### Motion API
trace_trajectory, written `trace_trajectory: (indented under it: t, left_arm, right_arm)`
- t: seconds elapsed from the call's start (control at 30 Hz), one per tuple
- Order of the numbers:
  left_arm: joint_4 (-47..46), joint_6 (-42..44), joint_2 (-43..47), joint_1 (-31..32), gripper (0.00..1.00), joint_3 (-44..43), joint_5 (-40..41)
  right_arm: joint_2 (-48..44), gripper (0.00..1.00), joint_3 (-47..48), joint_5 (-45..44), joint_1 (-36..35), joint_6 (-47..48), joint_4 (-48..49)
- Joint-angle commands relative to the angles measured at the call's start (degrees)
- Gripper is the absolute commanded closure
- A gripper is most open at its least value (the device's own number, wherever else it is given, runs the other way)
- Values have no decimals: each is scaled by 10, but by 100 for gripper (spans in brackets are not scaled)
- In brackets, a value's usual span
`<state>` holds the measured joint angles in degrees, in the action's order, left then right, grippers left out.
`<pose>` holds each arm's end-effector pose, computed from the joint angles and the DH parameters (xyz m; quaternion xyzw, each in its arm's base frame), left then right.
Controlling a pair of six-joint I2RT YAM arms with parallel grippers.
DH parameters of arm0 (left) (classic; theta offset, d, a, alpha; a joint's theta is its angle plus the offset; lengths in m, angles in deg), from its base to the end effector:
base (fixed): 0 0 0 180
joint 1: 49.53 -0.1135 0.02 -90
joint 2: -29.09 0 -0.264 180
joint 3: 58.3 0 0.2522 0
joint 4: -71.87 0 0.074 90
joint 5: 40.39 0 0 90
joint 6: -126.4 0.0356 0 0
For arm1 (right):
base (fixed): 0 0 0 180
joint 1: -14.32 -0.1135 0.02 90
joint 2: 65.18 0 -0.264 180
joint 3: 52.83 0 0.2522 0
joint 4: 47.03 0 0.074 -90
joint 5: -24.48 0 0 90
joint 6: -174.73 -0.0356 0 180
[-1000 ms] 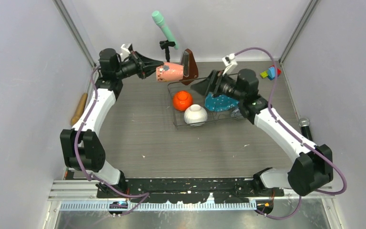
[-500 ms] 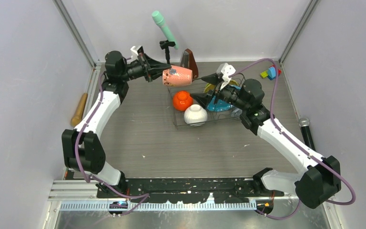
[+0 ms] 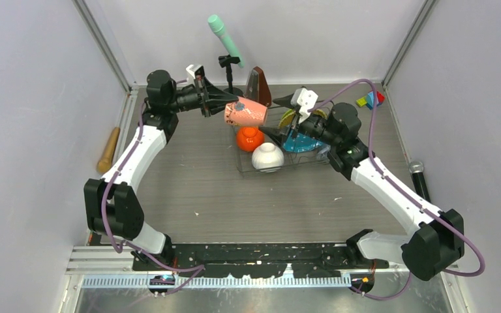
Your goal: Load the mixed dishes into the dish rack
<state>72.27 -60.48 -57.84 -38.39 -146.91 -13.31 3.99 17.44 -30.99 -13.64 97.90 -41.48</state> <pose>0.3355 -0.0984 0.3865 -0.1323 0.6910 -0.7079 0.0631 0.2387 0.1495 0.3771 -0.4306 0.5166 0.2875 0.6819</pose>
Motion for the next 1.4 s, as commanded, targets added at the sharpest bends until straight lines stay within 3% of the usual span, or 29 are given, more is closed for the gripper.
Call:
trace_trajectory:
  t: [0.0,0.27,0.47,0.5,0.53,0.57,0.6,0.67,0.8,0.97,1.1,1.2,1.37]
  left_arm:
    - [-26,1,38,6,100,-26,-32]
    - [-35,-5,30,26,100,-30,-26]
    - [-59,-18,17,40,100,-29,-24]
    - [-59,-18,14,40,100,-27,-24]
    - [-60,-18,12,40,100,-26,-25]
    - [-62,-18,11,40,98,-22,-23]
    - [-62,-17,9,40,91,-17,-22]
    - [-63,-14,8,39,71,-10,-19]
    - [-22,33,8,33,43,-15,-20]
    - [68,108,21,1,26,-10,-5]
    - [265,269,43,-28,19,-21,51]
    - [414,410,49,-28,18,-40,159]
    - [525,554,45,33,21,-60,355]
  right_arm:
    - [16,3,43,45,-1,20,28]
    - [42,6,61,93,-8,16,13]
    - [54,22,72,96,-10,10,9]
    - [54,30,73,98,-10,8,9]
    - [53,48,74,101,-10,4,9]
    - [51,59,74,102,-10,-1,10]
    - [49,78,74,105,-10,-5,11]
    - [43,96,69,103,-10,-10,10]
    - [26,100,63,86,-4,-1,-23]
    - [21,100,85,83,21,7,-96]
    - [24,100,148,34,30,74,-273]
    - [39,100,221,-9,30,130,-440]
    - [52,100,287,-78,30,153,-573]
